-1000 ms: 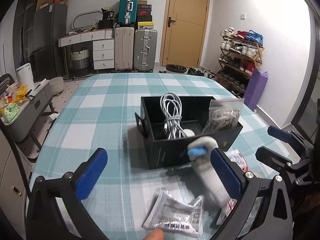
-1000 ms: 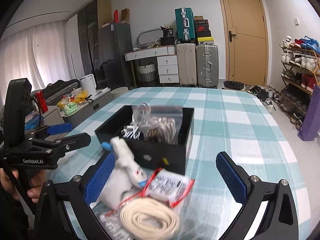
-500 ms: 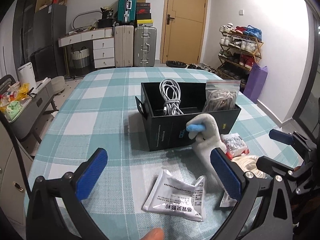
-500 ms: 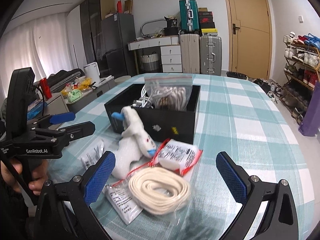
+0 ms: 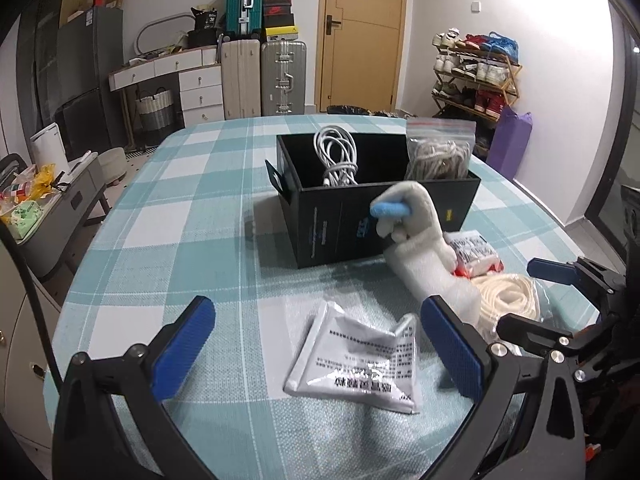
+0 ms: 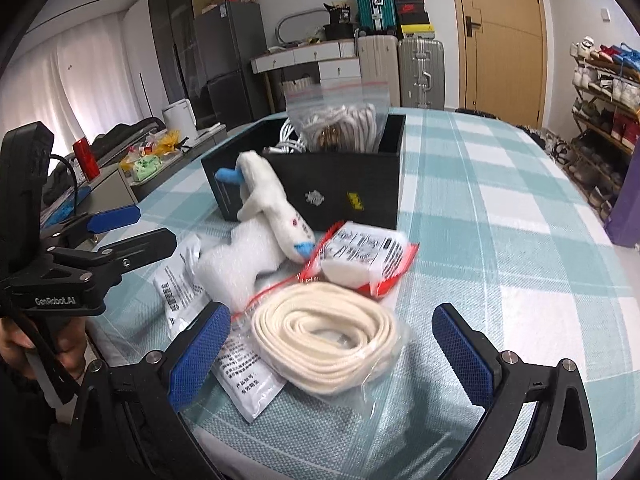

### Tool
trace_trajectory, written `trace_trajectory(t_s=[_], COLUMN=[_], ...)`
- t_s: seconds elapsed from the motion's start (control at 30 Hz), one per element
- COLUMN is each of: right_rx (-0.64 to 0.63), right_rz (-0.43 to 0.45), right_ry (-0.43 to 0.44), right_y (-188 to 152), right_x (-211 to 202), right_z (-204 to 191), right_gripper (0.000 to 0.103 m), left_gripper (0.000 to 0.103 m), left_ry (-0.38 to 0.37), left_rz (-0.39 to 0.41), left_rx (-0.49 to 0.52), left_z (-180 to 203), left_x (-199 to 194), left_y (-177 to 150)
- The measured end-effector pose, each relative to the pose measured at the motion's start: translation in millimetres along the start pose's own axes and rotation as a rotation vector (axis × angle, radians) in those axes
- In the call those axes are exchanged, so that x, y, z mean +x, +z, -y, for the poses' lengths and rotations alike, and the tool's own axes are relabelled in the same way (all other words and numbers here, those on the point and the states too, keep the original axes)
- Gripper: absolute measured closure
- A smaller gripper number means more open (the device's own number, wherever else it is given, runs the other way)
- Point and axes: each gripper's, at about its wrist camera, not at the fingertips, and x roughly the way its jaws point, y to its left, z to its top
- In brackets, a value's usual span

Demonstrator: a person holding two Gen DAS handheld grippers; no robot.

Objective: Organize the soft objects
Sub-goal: 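Move the right gripper toward the coiled cream rope in plastic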

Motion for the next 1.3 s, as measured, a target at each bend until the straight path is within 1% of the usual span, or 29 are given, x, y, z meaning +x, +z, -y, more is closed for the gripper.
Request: trace_trajectory(t_s=[0.17,0.27,0.43,0.6,0.87,1.17,1.3], right_rx=[-0.004,0.0,0.014,0.016,0.023,-0.009,-0.033], right_rz=[-0.029,-0.033,-0.054,-0.067,-0.095,-0.11,-0.119], right_ry=[0.002,-0.006,0.001,0.008,0.027,0.04,0.046], right_y=[0,1,2,2,4,5,4], right_x=[5,6,9,13,23,26,26], right_z=[-1,1,5,5,7,5,2], right_gripper=[0.001,0.001,0.001,0.001,0.001,0.001,0.003], left_gripper=[0.0,0.0,0.0,0.0,0.0,0.0,0.0], left_ry=[-0.027,-0.03,-0.047,-0.046,-0.05,-0.037,-0.037], left_rz=[-0.032,-0.038,-0.083,-0.102,-0.129,-0.164,-0.179], left_rx=[-0.01,0.004,0.03,0.061,0.061,0.068,0.075], left_z=[-3,0,4,10,11,13,14], left_x=[3,4,12,15,19,24,27], left_y=[-2,-4,-8,-12,-15,-18,-20])
